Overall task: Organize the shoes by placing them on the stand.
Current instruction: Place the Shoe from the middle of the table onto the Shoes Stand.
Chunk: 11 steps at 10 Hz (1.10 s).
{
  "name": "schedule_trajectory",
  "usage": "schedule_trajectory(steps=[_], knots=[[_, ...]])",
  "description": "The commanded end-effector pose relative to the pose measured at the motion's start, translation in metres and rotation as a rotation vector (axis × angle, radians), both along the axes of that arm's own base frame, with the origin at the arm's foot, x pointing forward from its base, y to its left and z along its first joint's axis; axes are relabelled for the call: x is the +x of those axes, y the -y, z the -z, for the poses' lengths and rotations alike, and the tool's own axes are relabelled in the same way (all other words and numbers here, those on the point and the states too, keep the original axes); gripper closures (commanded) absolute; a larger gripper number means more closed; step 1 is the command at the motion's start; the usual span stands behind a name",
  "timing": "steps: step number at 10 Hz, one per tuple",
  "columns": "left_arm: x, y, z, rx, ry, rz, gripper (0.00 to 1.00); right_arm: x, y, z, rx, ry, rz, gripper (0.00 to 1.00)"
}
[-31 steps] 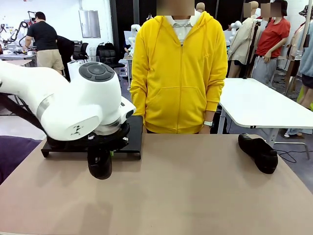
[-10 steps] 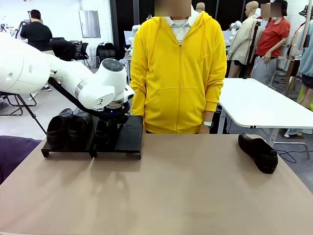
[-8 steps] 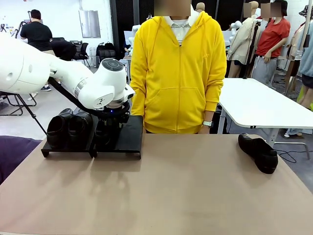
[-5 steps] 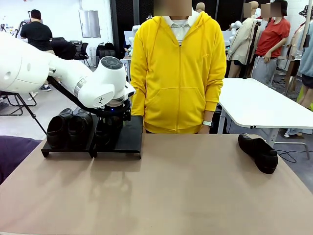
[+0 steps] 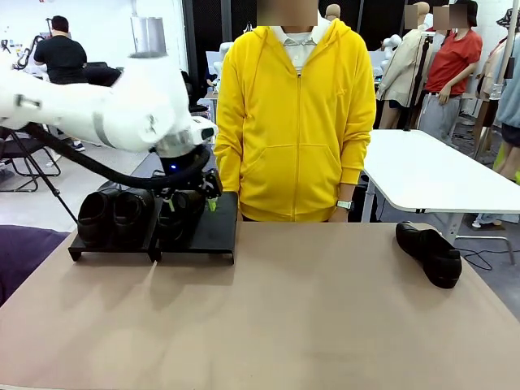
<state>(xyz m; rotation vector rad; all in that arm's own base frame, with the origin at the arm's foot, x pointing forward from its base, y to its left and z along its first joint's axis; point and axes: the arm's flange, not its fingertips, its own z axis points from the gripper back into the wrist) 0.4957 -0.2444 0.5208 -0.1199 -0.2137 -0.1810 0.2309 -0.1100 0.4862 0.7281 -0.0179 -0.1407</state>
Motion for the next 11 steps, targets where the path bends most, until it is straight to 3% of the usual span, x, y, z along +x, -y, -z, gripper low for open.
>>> schedule_trajectory(steps=[1, 2, 4, 5, 6, 7, 8, 11], knots=[[-0.049, -0.054, -0.021, -0.06, -0.056, 0.155, 0.0, 0.0, 0.0, -0.002, 0.016, 0.017, -0.006, 0.0], [-0.08, -0.086, -0.025, -0.1, -0.053, 0.141, 0.0, 0.0, 0.0, -0.002, 0.016, 0.017, -0.006, 0.0], [-0.132, -0.182, -0.021, -0.347, 0.001, 0.067, 0.0, 0.0, 0.0, -0.002, 0.016, 0.017, -0.006, 0.0], [-0.149, -0.218, -0.008, -0.457, 0.026, -0.005, 0.0, 0.0, 0.0, -0.002, 0.016, 0.017, -0.006, 0.0], [-0.157, -0.243, 0.01, -0.539, 0.102, 0.018, 0.0, 0.0, 0.0, -0.002, 0.016, 0.017, -0.006, 0.0], [-0.152, -0.263, 0.031, -0.608, 0.087, -0.054, 0.0, 0.0, 0.0, -0.002, 0.016, 0.017, -0.006, 0.0], [-0.153, -0.227, -0.008, -0.452, 0.028, 0.009, 0.0, 0.0, 0.0, -0.002, 0.016, 0.017, -0.006, 0.0], [-0.153, -0.227, -0.008, -0.452, 0.028, 0.009, 0.0, 0.0, 0.0, -0.002, 0.016, 0.017, -0.006, 0.0]])
